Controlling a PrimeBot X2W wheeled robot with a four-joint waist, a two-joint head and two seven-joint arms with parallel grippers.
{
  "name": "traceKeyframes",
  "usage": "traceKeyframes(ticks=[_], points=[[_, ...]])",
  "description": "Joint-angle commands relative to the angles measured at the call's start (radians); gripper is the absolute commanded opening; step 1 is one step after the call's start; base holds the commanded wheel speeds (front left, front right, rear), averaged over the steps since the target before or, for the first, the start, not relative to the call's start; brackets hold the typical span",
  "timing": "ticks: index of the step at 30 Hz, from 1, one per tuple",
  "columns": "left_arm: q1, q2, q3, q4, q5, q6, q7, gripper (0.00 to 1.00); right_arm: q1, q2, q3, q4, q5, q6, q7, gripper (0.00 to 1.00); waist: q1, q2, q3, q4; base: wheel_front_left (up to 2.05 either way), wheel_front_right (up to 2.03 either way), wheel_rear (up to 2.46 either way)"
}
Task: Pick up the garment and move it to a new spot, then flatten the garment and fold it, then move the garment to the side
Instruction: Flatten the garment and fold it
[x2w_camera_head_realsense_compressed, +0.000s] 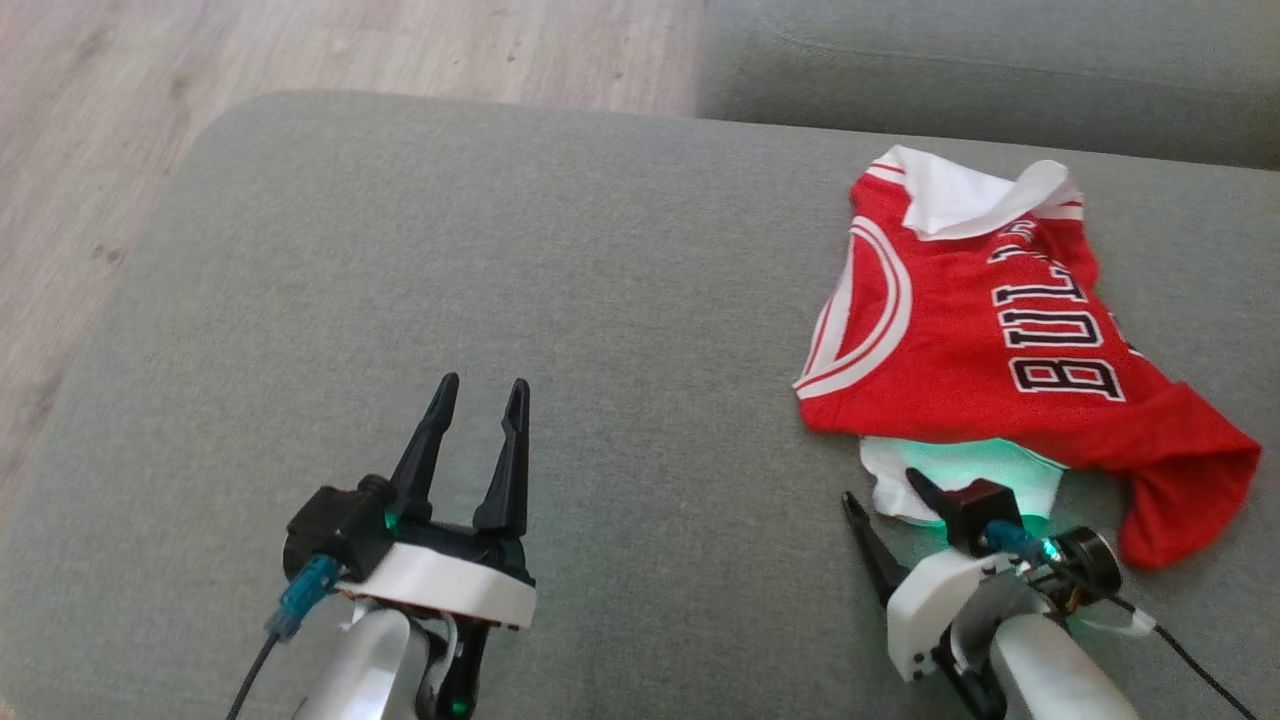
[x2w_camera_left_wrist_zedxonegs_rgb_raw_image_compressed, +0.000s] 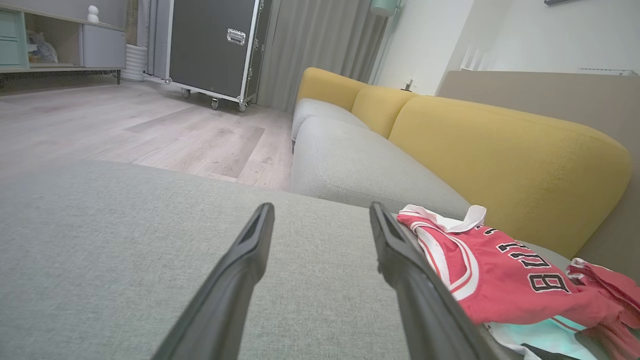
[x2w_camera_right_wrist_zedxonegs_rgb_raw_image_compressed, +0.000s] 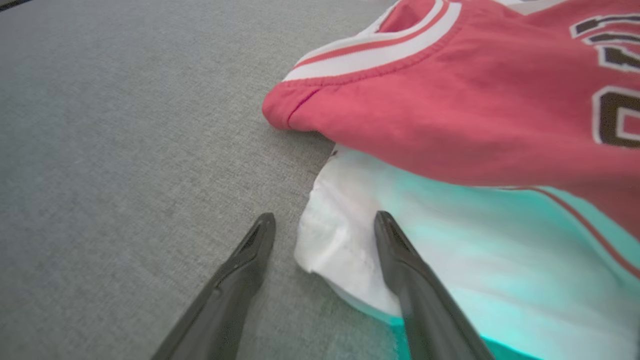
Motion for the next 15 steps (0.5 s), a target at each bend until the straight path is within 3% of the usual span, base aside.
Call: traceKeyframes(ticks=[1, 4, 6, 15], points=[[-0.051, 0.002, 0.026, -0.029, -0.005, 0.002, -0.008, 1.00, -0.048, -0.001, 0.019, 0.025, -0.004, 0.003, 0.017, 1.00, -0.0001, 0.0000, 0.018, 0.028, 0.00, 0.00, 0.00], [-0.053, 0.002, 0.026, -0.030, -0.005, 0.002, -0.008, 1.00, -0.075, 0.003, 0.009, 0.084, 0.013, 0.003, 0.016, 1.00, -0.0001, 0.0000, 0.024, 0.038, 0.00, 0.00, 0.00], [-0.053, 0.002, 0.025, -0.030, -0.005, 0.002, -0.008, 1.00, -0.092, 0.005, 0.009, 0.117, 0.015, 0.003, 0.013, 0.00, -0.0001, 0.0000, 0.027, 0.041, 0.00, 0.00, 0.00], [-0.051, 0.002, 0.030, -0.025, 0.002, 0.002, -0.008, 1.00, -0.151, 0.018, 0.013, 0.187, 0.045, 0.003, -0.047, 0.00, -0.0001, 0.0000, 0.011, 0.037, 0.00, 0.00, 0.00]])
